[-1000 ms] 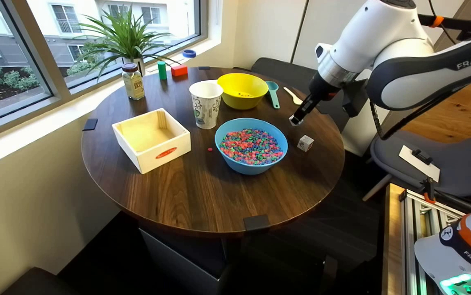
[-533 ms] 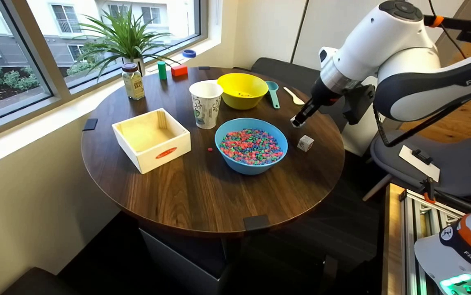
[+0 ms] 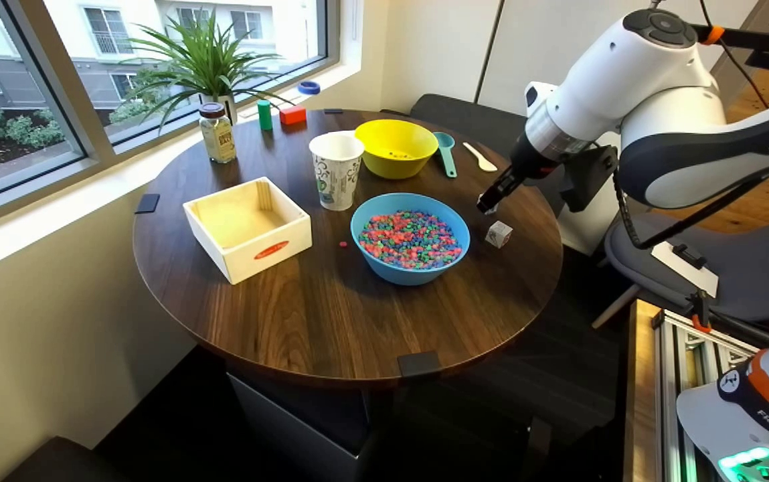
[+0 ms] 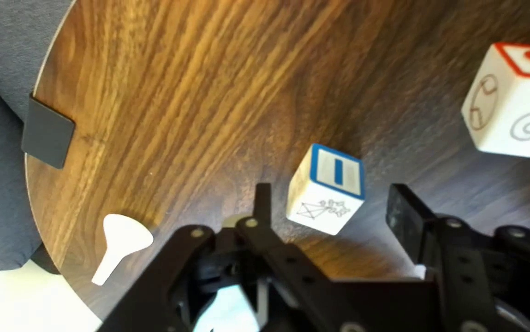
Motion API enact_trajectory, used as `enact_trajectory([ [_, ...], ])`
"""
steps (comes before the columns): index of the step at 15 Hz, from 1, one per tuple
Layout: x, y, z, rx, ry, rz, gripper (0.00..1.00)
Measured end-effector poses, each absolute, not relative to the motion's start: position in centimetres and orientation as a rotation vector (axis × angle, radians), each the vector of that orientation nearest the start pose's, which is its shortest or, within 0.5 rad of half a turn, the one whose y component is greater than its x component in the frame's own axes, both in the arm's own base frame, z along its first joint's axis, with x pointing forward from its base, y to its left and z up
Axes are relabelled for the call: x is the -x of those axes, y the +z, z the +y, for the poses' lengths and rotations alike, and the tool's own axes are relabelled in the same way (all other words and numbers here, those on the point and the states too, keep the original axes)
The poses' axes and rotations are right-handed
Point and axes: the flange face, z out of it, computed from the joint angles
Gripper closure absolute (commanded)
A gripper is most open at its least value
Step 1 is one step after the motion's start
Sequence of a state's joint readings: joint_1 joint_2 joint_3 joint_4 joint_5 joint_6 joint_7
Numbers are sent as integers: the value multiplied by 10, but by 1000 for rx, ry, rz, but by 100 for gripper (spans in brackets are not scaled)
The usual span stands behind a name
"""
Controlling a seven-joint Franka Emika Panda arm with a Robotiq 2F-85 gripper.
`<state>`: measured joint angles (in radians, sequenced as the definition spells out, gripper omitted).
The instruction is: Pick up the top square block from the stack of blocks and put it on the table then flip it forward once
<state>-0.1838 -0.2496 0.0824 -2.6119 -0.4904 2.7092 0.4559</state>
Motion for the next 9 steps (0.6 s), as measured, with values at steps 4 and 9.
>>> enact_trajectory([
  [4, -444, 371, -28, 3302, -648, 251, 0],
  [9, -442, 395, -32, 3261, -714, 334, 0],
])
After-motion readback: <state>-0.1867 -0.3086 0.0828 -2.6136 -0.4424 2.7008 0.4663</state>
